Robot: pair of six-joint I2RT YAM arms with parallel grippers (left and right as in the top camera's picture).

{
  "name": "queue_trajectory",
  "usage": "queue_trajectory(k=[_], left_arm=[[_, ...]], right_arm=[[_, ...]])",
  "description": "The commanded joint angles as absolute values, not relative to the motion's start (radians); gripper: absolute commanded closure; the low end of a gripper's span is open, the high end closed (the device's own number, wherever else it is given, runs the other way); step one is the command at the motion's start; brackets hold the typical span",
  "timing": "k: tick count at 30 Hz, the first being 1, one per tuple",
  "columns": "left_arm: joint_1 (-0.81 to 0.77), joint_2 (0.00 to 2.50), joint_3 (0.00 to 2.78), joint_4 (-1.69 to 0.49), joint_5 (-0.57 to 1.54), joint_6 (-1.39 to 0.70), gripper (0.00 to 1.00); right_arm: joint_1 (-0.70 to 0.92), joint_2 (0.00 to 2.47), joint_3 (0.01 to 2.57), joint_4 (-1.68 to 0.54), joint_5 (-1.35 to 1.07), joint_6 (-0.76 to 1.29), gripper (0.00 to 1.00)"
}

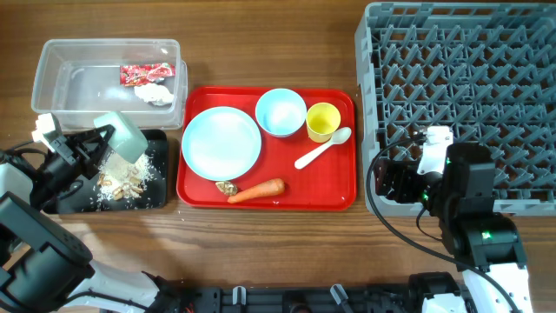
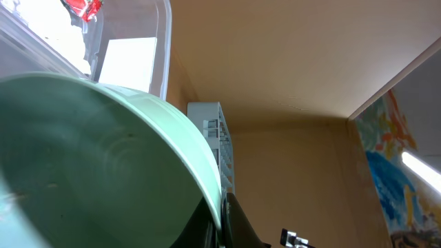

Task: Sort waste into correct bins and load items into the dishwasher rack
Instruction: 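Tip the green bowl with the left gripper to empty food onto the black tray, then set the empty green bowl back on the blue plate with the left gripper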

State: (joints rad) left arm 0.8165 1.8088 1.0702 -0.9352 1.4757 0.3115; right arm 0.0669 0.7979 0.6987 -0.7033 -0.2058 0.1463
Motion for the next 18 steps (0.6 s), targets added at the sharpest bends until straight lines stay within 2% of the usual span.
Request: queue_trajectory(k=[1, 3, 7, 9, 11, 13, 18], left_arm=[[0.823, 1.816, 1.064, -0.908, 1.452, 0.293, 0.96], [0.824, 1.816, 1.064, -0.874, 1.366, 0.12, 0.96], [0.825, 1.816, 1.064, -0.925, 1.575, 0.304, 0.96], [0.826, 1.816, 1.064, -0.909, 1.528, 0.287, 0.96], [0.828, 1.816, 1.064, -0.917, 1.473, 0.185, 0.96], [0.825, 1.81, 1.064, -0.96, 1.549, 0.292, 0.96], [0.797, 1.804, 1.064, -1.018, 1.547, 0.317, 0.96]], right_arm=[[0.069, 0.799, 0.726, -0.704, -0.22, 0.161, 0.0], [0.069, 0.799, 0.726, -0.704, -0.22, 0.162, 0.0], [0.069, 0.799, 0.726, -0.708, -0.22, 0.165, 0.0], [0.069, 0.799, 0.726, -0.709, -0.22, 0.167, 0.0], [0.069, 0.799, 0.726, -0.708, -0.22, 0.167, 0.0], [0.069, 0.799, 0.726, -0.708, -0.22, 0.167, 0.0], [0.069, 0.799, 0.726, -0.709, -0.22, 0.167, 0.0]])
